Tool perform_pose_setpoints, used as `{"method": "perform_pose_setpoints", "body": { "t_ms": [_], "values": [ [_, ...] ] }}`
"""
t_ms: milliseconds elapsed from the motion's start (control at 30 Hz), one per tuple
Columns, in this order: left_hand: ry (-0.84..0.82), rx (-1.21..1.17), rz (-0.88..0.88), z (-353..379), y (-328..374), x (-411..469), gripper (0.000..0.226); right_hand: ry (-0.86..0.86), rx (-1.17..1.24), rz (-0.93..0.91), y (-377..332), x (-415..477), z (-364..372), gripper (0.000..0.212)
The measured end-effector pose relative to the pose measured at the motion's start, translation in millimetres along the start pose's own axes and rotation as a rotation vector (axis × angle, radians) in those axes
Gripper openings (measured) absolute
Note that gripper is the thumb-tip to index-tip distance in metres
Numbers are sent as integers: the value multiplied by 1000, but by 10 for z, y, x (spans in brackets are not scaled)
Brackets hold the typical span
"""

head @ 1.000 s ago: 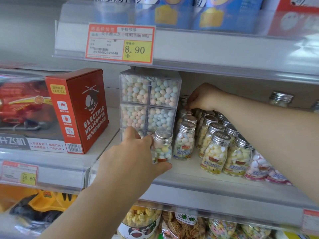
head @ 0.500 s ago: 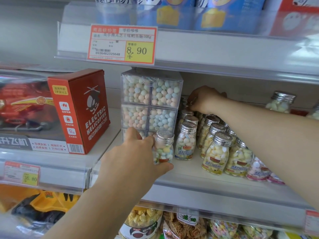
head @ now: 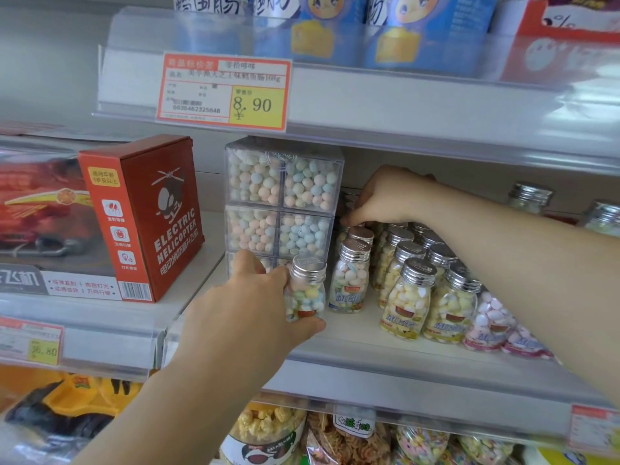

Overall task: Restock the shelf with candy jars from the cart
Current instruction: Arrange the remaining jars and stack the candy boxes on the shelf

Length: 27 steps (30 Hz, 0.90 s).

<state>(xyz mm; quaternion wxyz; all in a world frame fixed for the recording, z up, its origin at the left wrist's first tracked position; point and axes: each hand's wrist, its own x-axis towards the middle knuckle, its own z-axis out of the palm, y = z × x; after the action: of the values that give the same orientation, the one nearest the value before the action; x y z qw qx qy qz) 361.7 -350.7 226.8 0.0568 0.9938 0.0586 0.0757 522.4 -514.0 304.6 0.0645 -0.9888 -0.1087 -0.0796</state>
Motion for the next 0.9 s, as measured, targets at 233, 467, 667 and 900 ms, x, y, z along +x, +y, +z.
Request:
{"method": "perform_pose_setpoints", "body": {
  "t_ms": [233, 467, 667, 900],
  "values": [
    [-5, 6, -8, -2, 1, -5, 68, -30, 128, -25, 67, 54, 29, 43],
    [-12, -9, -8, 11, -6, 5, 70, -20, 217, -132, 135, 55, 47, 26],
    [-21, -18, -10, 11, -7, 6, 70, 49, 183, -87, 105, -24, 22, 28],
    [-28, -4, -3, 14, -8, 9, 69, -175, 76, -91, -64, -357, -186, 43]
  ]
}}
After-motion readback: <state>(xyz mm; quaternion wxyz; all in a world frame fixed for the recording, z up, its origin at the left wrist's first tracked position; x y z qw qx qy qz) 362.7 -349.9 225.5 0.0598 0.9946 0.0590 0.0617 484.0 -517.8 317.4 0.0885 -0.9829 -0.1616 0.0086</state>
